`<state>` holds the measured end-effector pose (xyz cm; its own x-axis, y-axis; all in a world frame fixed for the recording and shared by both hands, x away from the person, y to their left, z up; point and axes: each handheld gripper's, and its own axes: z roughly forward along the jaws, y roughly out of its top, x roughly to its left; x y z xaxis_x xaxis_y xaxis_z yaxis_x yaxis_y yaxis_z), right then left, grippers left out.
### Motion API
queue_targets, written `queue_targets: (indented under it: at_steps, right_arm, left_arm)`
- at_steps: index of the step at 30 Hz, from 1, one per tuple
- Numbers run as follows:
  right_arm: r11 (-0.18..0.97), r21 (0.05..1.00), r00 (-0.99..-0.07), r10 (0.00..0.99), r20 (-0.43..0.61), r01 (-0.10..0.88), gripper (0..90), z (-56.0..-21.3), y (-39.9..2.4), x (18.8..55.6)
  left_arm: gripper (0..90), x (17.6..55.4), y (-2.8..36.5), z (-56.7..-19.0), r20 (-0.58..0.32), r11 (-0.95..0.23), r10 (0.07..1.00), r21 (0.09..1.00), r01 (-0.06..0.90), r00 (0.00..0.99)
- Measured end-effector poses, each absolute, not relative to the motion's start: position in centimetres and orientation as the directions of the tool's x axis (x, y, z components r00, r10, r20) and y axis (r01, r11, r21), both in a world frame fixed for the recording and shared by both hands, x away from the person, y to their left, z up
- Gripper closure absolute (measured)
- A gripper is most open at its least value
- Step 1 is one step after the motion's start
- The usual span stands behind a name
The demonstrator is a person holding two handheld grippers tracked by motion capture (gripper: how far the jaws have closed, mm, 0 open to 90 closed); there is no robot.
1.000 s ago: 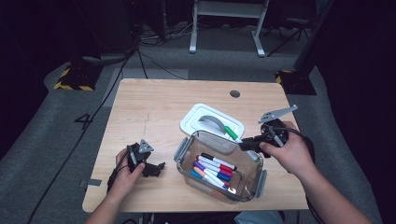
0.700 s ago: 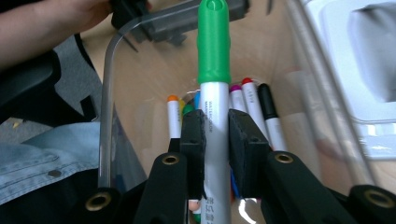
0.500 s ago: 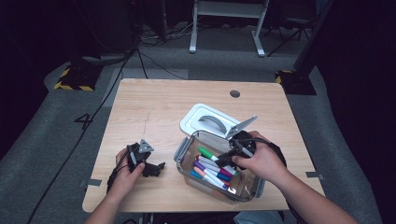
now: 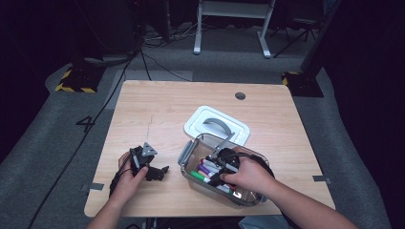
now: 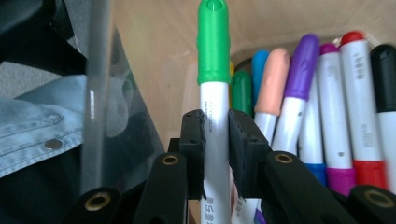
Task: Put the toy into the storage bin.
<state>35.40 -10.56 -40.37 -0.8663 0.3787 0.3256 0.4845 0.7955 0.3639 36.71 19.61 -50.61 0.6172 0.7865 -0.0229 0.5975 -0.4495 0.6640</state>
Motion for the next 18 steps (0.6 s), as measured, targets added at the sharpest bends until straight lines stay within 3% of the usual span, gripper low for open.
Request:
queue_targets:
  at_steps: [18]
  right_arm:
    - [0.838, 0.245, -0.853, 0.395, 0.341, 0.487, 76.8, -42.8, -9.4, 35.3]
  left_arm:
    - [0.2, 36.7, 19.6, -50.6, -0.019, -0.454, 0.784, 0.663, 0.595, 0.62]
